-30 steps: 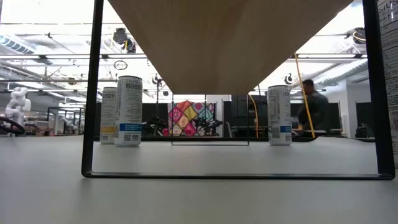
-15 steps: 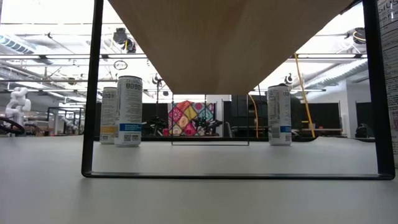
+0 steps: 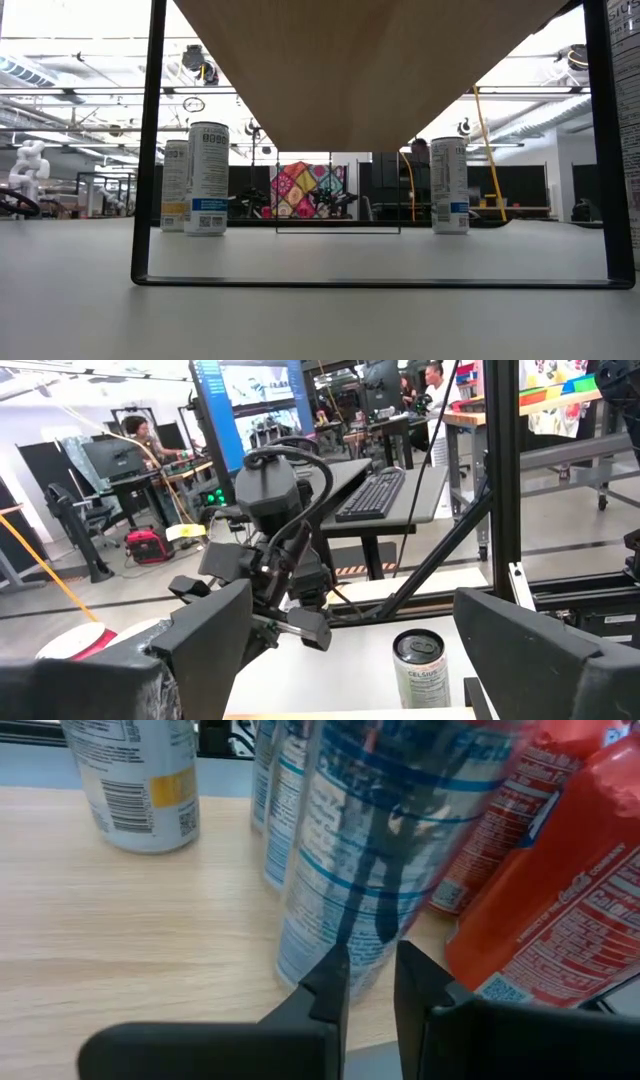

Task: Place canned beverage on shelf
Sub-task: Put the blue soda can on the shelf aligned with the other red soda can

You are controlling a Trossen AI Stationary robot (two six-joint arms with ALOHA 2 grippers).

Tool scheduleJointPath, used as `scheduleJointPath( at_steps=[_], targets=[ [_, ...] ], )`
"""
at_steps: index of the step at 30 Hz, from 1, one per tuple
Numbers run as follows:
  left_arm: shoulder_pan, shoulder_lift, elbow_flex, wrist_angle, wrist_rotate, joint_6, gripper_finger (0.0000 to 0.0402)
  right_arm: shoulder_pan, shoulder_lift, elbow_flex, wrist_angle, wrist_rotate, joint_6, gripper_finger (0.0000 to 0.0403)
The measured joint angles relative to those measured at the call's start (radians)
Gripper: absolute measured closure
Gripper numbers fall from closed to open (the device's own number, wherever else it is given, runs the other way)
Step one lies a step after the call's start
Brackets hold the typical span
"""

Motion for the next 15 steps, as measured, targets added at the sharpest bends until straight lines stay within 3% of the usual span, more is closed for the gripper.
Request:
scheduleJointPath(
  at_steps=[15],
  targets=[
    [0.0,0.0,0.0,0.0,0.0,0.0,0.0056,-0.01,0.0,0.0,0.0,-0.001,-0.01,0.0381]
  ],
)
